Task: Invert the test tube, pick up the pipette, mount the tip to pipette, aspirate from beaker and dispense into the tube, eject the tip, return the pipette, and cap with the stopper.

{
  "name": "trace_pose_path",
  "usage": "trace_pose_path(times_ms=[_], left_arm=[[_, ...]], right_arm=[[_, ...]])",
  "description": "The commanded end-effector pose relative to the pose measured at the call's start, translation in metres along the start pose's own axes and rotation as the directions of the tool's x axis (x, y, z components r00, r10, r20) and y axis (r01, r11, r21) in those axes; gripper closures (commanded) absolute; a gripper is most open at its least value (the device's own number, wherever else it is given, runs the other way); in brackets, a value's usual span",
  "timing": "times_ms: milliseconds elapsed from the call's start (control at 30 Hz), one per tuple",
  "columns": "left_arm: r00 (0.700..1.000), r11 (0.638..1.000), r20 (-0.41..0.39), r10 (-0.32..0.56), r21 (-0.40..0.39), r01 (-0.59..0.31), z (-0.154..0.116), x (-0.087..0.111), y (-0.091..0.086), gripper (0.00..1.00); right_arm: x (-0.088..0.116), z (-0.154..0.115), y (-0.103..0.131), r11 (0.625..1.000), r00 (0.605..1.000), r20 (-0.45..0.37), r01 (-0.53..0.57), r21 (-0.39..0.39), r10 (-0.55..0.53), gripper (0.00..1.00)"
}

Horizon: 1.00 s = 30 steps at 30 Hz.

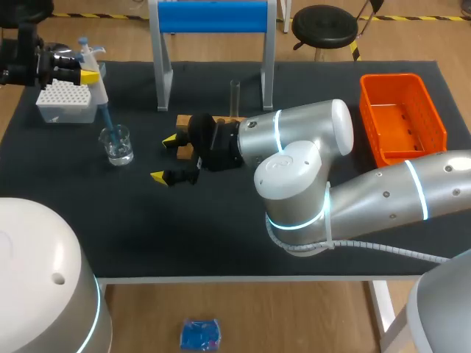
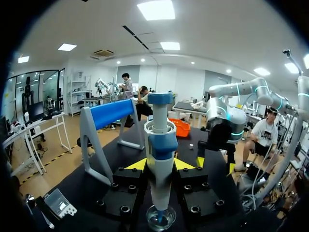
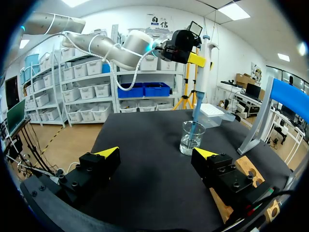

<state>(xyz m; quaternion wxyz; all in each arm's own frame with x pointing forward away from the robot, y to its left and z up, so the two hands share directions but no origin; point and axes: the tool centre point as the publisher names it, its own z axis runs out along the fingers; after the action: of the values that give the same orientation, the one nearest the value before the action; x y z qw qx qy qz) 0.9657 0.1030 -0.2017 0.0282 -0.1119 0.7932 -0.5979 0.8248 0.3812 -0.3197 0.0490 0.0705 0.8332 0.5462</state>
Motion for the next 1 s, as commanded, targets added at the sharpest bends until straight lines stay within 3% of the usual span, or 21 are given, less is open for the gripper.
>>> trace_pose_path(times_ms=[33, 267, 533, 733, 1000], left_arm=[[1.0, 1.0, -0.003, -0.001, -0.001, 0.001, -0.001, -0.001, 0.0, 1.0], [1.0, 1.0, -0.003, -0.001, -0.001, 0.001, -0.001, -0.001, 0.0, 1.0], [1.0, 1.0, -0.003, -0.001, -0.001, 0.001, -0.001, -0.001, 0.0, 1.0], [1.0, 1.0, -0.003, -0.001, -0.001, 0.001, -0.001, -0.001, 0.0, 1.0], [1.0, 1.0, -0.003, -0.001, -0.001, 0.001, -0.001, -0.001, 0.0, 1.0]], right_arm=[[0.0, 0.0, -0.001, 1.0, 1.0, 0.001, 0.0, -0.004, 0.0, 0.0], [-0.002, -0.014, 0.008, 1.0, 0.999, 0.044, -0.014, 0.005, 0.014, 0.0], [0.002, -0.06, 0.051, 1.0, 0.994, 0.105, 0.001, 0.031, -0.005, 0.0], [0.0, -0.093, 0.089, 0.998, 0.996, 0.064, 0.059, 0.033, -0.061, 0.0], [-0.022, -0.121, 0.133, 0.99, 0.99, -0.024, 0.141, 0.022, -0.141, 0.0]])
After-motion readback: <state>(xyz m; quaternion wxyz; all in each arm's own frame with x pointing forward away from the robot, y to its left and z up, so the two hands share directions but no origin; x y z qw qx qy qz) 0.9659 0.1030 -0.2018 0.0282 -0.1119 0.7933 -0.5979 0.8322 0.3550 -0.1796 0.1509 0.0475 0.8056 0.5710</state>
